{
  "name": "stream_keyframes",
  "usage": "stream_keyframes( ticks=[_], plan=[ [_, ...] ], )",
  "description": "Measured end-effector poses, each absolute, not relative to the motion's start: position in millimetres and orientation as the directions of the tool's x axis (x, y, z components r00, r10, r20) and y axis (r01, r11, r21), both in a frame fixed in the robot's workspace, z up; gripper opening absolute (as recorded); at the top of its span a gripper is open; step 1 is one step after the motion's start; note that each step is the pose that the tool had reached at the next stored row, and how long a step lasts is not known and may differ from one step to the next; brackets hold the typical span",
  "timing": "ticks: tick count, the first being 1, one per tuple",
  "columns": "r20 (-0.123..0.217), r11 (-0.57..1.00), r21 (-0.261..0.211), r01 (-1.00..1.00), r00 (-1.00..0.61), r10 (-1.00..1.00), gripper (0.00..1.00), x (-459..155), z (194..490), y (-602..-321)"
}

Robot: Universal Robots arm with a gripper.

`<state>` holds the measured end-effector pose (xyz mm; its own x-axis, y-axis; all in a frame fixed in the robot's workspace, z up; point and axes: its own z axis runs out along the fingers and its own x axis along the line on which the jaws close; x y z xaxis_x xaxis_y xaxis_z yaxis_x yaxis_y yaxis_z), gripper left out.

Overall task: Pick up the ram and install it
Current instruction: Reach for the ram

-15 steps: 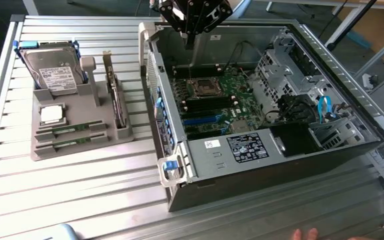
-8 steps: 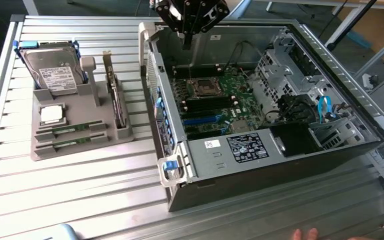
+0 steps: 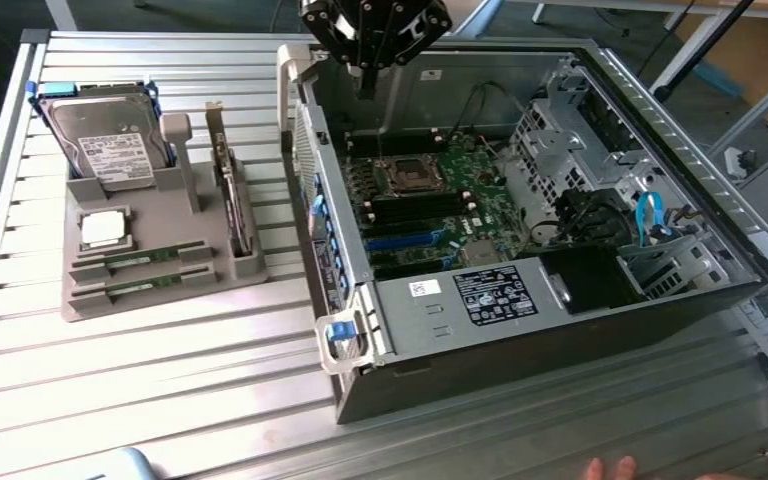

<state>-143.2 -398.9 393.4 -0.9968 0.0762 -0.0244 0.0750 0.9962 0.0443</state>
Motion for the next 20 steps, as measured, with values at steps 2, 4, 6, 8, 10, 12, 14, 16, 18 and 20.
stream_keyframes(
  ticks=[2,4,6,8,10,12,14,16,18,20],
  plan=[
    [-0.024,0.996,0.044,0.075,-0.997,0.076,0.11,-145.0,393.3,-398.9],
    [-0.024,0.996,0.044,0.075,-0.997,0.076,0.11,-146.8,393.3,-399.0],
    [-0.024,0.996,0.044,0.075,-0.997,0.076,0.11,-148.7,393.3,-398.9],
    [-0.024,0.996,0.044,0.075,-0.997,0.076,0.11,-150.7,393.3,-398.9],
    [-0.024,0.996,0.044,0.075,-0.997,0.076,0.11,-152.7,393.3,-398.9],
    [-0.024,0.996,0.044,0.075,-0.997,0.076,0.11,-154.7,393.3,-398.9],
    [-0.024,0.996,0.044,0.075,-0.997,0.076,0.11,-156.9,393.3,-399.0],
    [-0.024,0.996,0.044,0.075,-0.997,0.076,0.11,-159.2,393.3,-398.9],
    [-0.024,0.996,0.044,0.075,-0.997,0.076,0.11,-161.3,393.3,-398.9],
    [-0.024,0.996,0.044,0.075,-0.997,0.076,0.11,-163.7,393.3,-399.0]
  ],
)
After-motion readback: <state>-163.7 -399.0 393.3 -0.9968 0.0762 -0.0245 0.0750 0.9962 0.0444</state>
